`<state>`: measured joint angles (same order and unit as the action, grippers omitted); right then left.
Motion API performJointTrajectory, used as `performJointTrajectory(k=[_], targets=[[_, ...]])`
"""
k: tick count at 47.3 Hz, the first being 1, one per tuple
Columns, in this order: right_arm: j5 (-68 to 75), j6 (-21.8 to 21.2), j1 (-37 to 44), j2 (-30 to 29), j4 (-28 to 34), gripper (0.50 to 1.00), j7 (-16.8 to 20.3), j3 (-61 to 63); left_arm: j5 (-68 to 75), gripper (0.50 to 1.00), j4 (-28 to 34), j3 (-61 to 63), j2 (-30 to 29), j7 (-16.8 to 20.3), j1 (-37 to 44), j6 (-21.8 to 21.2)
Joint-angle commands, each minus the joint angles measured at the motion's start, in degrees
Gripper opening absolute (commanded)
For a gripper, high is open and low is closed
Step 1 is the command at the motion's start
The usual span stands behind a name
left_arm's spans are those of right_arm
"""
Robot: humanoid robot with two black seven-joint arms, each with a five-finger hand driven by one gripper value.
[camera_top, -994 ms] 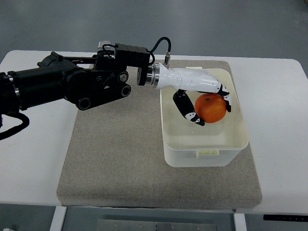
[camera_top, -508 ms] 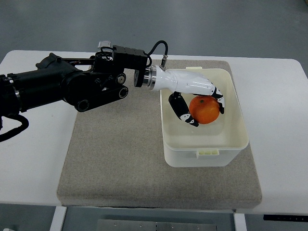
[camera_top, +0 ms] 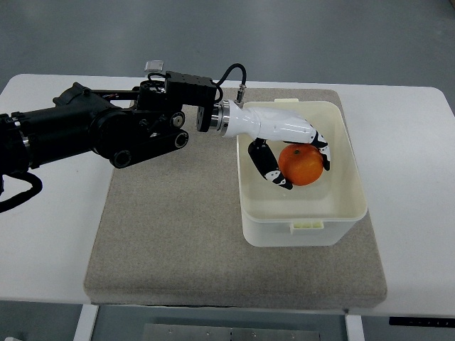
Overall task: Put orange in box with left hand
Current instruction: 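Lower the orange into the box and open the left hand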
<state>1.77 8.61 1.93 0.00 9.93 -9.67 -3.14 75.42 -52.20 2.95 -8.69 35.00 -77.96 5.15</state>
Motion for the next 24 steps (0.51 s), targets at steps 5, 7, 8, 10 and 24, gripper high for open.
performJointTrajectory(k=[5,7,8,10,24], targets=[[0.0,0.0,0.0,0.0,0.0,0.926,0.0,0.0,-0.2,0.872,0.1,0.0,0.0,0.0,0.5,0.0],[0.0,0.0,0.0,0.0,0.0,0.926,0.0,0.0,-0.3,0.876,0.0,0.0,0.0,0.0,0.5,0.0],[0.0,0.0,0.0,0.0,0.0,0.926,0.0,0.1,-0.2,0.876,0.1,0.0,0.0,0.0,0.5,0.0],[0.0,0.0,0.0,0.0,0.0,0.926,0.0,0.0,-0.2,0.879,0.0,0.0,0.0,0.0,0.5,0.0],[0.0,0.0,0.0,0.0,0.0,0.926,0.0,0.0,-0.6,0.879,0.1,-0.1,-0.2,0.0,0.3,-0.3]])
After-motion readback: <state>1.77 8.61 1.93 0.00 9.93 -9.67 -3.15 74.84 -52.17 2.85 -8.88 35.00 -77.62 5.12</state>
